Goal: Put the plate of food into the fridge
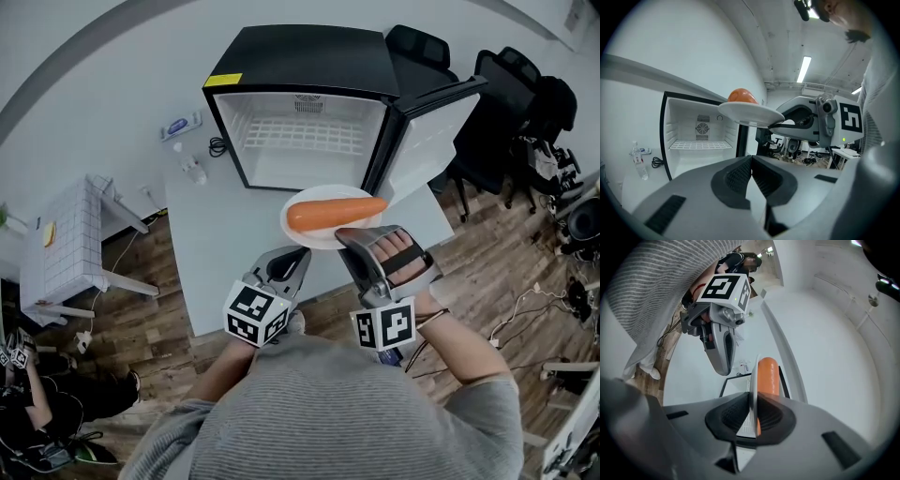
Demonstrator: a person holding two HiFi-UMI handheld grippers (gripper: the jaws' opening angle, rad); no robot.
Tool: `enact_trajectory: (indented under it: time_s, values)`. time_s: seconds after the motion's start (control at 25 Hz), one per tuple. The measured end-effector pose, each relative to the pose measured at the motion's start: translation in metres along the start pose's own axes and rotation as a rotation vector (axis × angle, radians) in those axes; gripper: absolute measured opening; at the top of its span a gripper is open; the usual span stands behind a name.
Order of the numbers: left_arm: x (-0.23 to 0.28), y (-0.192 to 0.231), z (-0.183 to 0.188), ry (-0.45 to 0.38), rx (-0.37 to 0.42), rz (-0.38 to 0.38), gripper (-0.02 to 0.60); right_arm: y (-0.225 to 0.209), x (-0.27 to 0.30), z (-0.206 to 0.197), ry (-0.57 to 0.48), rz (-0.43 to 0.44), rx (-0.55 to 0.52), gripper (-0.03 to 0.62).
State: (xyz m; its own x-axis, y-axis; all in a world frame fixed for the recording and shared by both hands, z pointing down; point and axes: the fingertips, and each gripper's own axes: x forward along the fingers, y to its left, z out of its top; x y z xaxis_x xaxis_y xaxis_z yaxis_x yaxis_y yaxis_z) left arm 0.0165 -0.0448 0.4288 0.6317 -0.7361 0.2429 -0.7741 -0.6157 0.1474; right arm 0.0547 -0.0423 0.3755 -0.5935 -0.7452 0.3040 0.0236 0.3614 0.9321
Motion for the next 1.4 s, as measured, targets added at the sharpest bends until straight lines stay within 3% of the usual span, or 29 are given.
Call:
enact_trajectory:
  time_s: [0.6, 0.96, 1.4]
  values:
    - [0.007, 0.090, 0.009, -0.011, -0.021, -0.020, 0.011, -0.019, 0.079, 0.004, 0.090, -0.042, -0.024, 0.040]
    - [0.016, 0.097, 0.005, -0.007, -0.021, -0.021, 0.011, -0.006, 0.105, -0.012, 0.112, -0.024, -0.041, 0.040]
    - [0.017, 0.111, -0.008, -0.003, -0.043, 0.031, 0.011, 0.008, 0.144, -0.042, 0.142, -0.009, -0.049, 0.041]
